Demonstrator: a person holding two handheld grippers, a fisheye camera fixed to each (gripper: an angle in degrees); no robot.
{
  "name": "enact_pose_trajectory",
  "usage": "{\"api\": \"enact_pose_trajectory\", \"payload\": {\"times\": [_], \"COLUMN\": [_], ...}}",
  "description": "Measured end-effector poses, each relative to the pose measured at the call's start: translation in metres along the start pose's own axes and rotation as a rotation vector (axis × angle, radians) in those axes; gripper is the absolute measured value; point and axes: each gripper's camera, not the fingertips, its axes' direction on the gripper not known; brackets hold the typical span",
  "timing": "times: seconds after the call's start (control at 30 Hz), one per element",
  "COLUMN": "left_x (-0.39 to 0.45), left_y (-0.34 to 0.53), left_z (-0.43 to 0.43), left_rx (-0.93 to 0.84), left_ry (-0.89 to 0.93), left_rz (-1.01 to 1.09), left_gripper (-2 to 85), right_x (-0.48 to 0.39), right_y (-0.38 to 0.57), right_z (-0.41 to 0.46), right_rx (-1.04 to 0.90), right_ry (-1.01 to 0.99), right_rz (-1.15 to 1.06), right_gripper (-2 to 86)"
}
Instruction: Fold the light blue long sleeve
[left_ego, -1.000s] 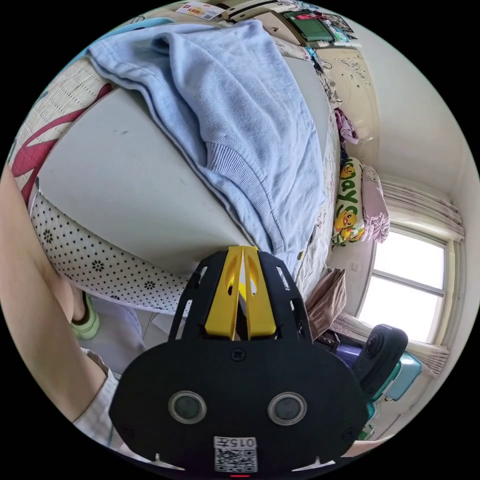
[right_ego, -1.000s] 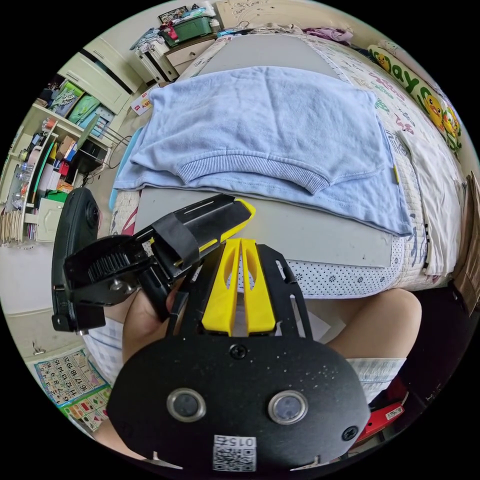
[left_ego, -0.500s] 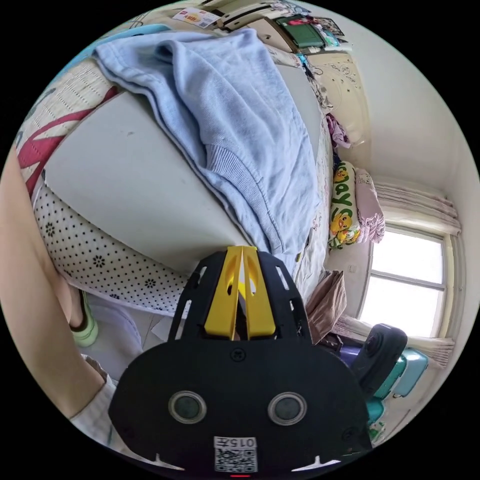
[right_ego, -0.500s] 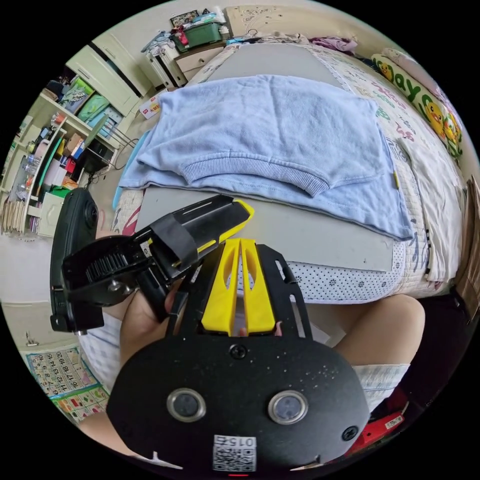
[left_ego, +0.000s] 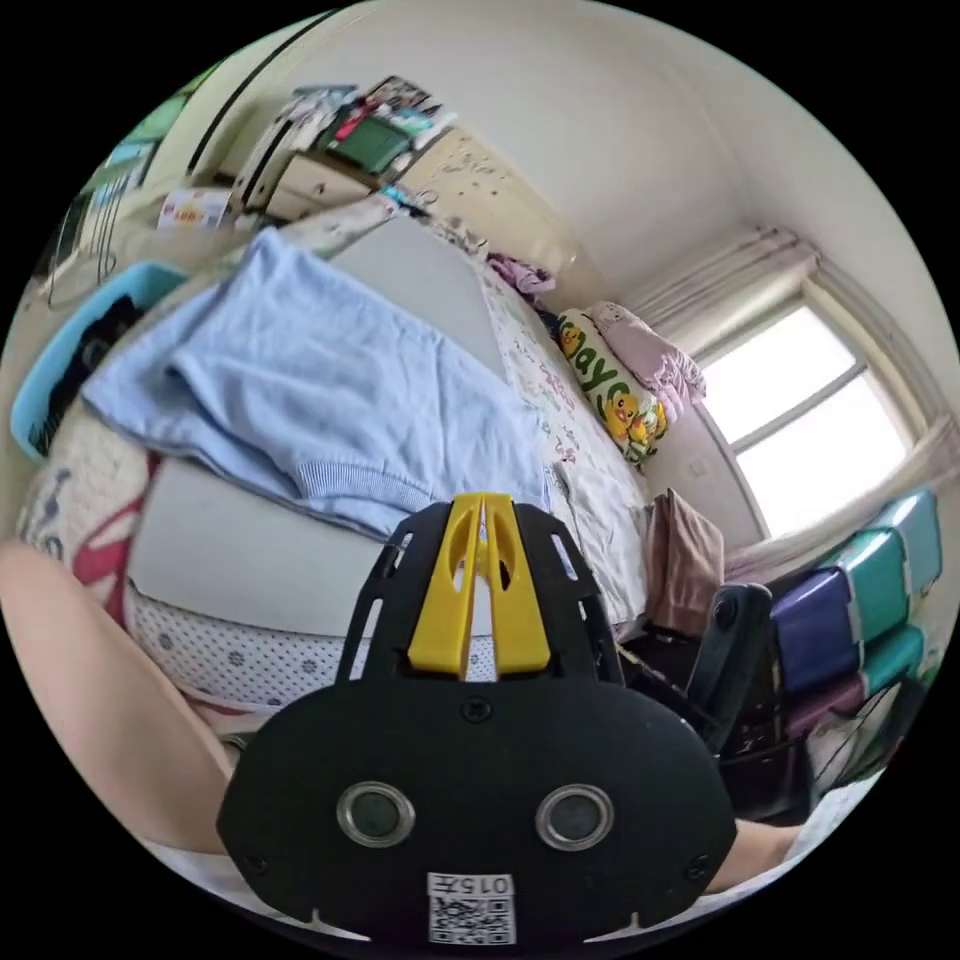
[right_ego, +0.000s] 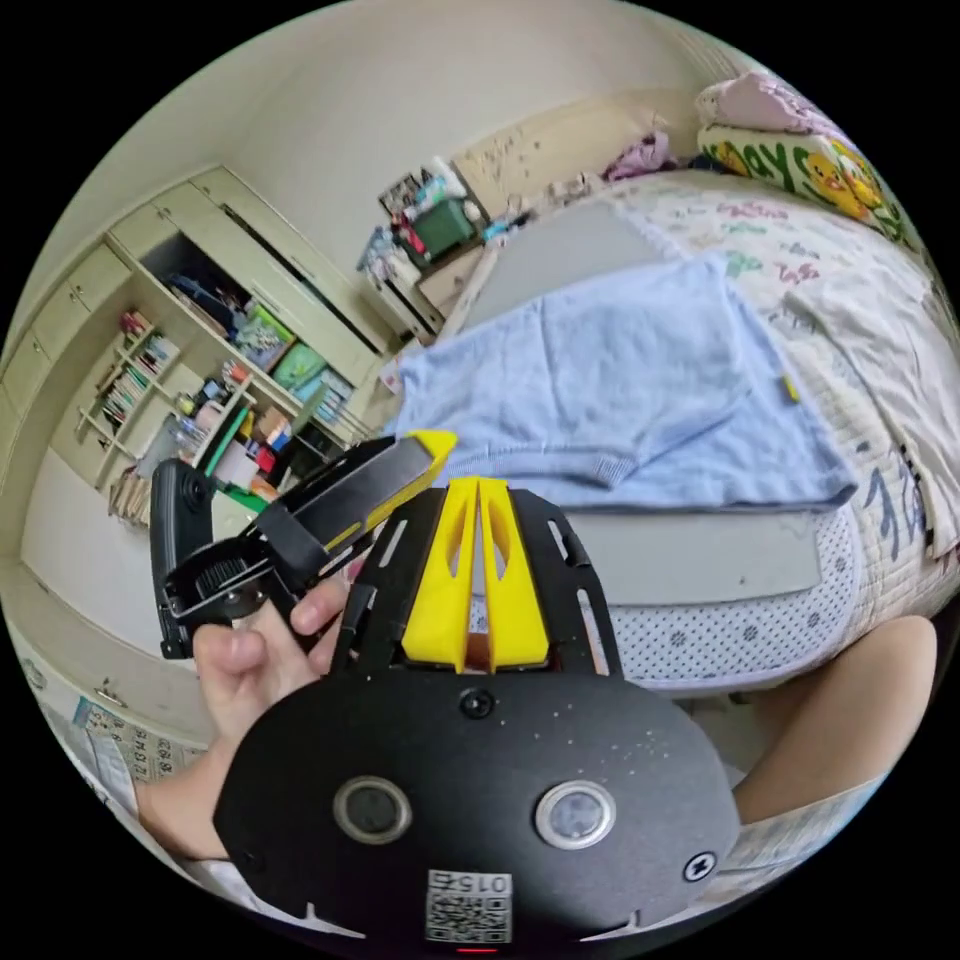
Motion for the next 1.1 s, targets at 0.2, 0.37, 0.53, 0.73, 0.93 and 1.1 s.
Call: {"api": "enact_pose_trajectory", "payload": {"times": [0.2,0.37,0.53,0.73,0.93,1.1], "left_x": [0.024,-0.027,-0.093,-0.162,-0.24,-0.287], "left_y": [-0.018,-0.051,-0.078,-0.074,-0.073,-0.079], "left_z": [-0.079,-0.118,-0.116,-0.089,-0.047,-0.01], "left_rx": [0.2,0.158,0.03,-0.057,-0.149,-0.181], "left_ry": [-0.05,0.081,-0.021,-0.153,-0.336,-0.259], "left_rz": [0.328,0.434,0.375,0.285,0.035,-0.078], "left_gripper": [-0.3,0.3,12.1,16.9,23.3,22.8], "right_x": [-0.033,-0.039,0.012,0.072,0.157,0.234], "right_y": [-0.036,-0.061,-0.077,-0.086,-0.113,-0.132], "right_z": [-0.101,-0.111,-0.085,-0.043,0.0,0.049], "right_rx": [0.265,0.236,0.143,0.057,-0.112,-0.287], "right_ry": [0.148,0.394,0.428,0.578,0.468,0.262], "right_rz": [-0.288,-0.381,-0.343,-0.275,-0.05,0.152], "right_gripper": [-1.0,-1.0,-1.0,-0.5,12.2,13.6]}}
